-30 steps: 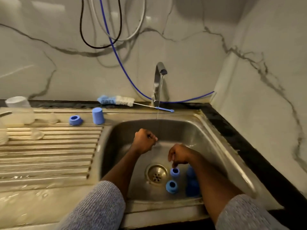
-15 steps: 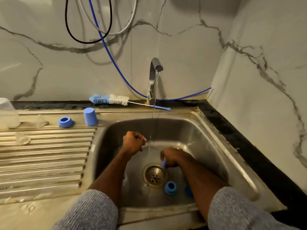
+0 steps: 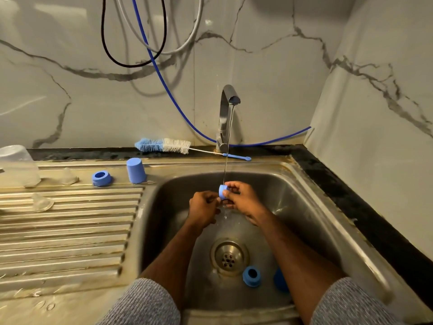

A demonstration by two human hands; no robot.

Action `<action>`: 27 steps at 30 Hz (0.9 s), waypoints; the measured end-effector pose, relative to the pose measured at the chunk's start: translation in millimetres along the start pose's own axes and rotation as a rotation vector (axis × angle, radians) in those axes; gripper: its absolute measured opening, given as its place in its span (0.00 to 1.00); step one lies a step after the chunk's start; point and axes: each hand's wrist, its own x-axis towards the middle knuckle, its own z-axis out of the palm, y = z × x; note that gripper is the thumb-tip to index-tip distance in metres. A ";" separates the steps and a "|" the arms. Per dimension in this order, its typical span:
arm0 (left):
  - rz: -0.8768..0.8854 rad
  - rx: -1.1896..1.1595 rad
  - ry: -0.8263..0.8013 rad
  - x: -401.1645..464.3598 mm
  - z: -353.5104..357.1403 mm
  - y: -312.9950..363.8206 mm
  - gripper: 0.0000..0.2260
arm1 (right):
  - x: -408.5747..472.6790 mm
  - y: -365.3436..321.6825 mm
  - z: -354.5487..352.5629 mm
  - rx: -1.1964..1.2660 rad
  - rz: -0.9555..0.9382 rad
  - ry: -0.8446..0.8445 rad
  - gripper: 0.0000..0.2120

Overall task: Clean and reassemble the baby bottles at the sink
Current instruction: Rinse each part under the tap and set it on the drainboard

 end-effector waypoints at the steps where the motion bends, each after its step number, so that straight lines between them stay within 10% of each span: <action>1: 0.002 -0.016 0.005 1.1 0.6 -0.4 0.07 | -0.7 -0.2 -0.2 0.010 -0.003 -0.005 0.13; 27: 0.086 -0.351 0.026 9.1 11.0 2.3 0.07 | -9.5 -13.1 14.4 0.255 0.012 0.020 0.10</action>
